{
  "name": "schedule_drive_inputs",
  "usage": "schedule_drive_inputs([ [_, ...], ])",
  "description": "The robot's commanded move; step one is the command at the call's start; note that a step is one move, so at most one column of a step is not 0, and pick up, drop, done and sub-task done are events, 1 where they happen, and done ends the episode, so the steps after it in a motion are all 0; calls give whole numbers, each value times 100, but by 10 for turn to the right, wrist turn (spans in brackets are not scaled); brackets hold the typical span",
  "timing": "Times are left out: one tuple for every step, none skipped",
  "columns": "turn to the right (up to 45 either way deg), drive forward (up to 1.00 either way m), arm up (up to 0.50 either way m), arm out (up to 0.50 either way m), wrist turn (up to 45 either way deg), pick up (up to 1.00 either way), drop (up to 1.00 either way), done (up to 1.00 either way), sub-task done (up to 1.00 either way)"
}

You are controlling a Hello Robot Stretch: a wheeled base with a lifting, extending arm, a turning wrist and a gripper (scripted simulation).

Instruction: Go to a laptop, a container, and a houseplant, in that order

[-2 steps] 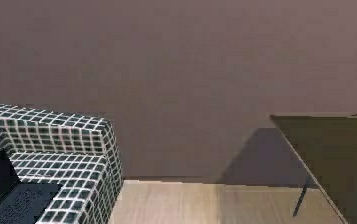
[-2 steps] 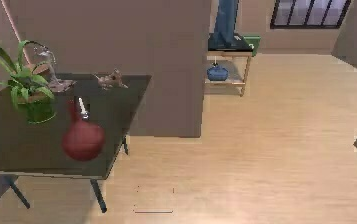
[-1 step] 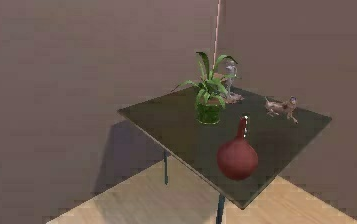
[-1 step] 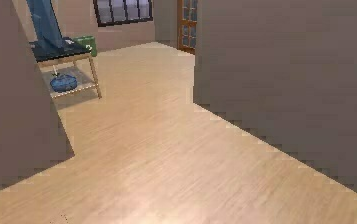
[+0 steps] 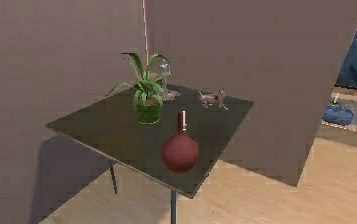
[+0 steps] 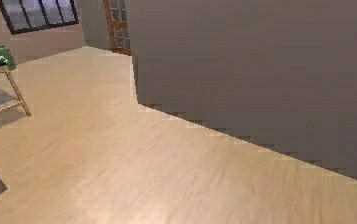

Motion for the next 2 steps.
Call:
schedule_drive_inputs([
  [0, 0, 0, 0, 0, 0, 0, 0, 100],
  [0, 0, 0, 0, 0, 0, 0, 100, 0],
])
